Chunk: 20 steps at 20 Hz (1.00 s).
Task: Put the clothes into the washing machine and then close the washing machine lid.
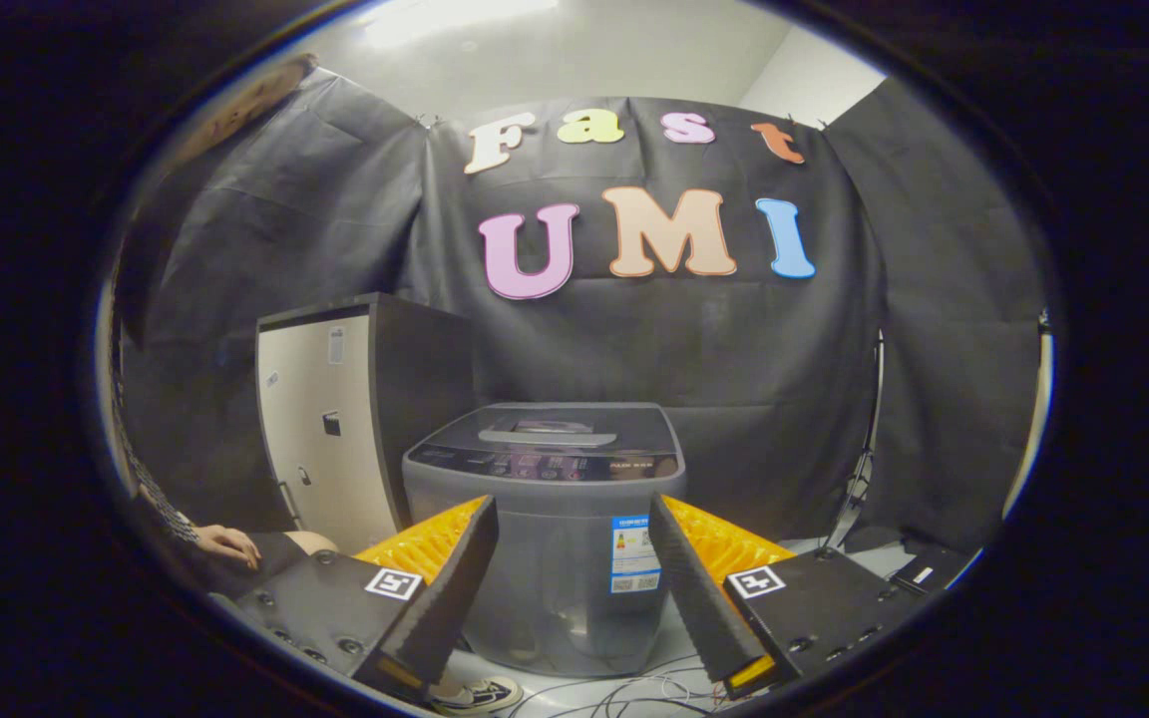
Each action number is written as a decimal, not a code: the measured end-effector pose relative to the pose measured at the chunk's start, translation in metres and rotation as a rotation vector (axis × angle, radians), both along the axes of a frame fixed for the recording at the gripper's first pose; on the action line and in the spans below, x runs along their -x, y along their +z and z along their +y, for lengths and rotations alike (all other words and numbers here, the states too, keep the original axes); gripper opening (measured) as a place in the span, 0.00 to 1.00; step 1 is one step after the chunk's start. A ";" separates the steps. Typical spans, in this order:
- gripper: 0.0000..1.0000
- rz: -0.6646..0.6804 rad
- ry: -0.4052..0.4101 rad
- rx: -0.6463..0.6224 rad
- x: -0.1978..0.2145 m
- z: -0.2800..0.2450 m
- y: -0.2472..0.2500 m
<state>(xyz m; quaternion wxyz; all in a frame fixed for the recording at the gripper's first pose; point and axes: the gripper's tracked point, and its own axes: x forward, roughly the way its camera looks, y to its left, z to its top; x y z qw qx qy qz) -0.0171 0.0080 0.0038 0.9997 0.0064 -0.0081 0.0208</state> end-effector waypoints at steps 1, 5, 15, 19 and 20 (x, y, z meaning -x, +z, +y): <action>0.95 0.000 0.000 0.000 0.000 0.000 0.000; 0.95 0.000 0.000 0.000 0.000 0.000 -0.001; 0.95 0.001 0.001 0.000 0.001 -0.005 0.000; 0.95 0.001 0.001 0.000 0.001 -0.005 -0.001; 0.95 0.001 0.001 0.000 0.001 -0.005 -0.001</action>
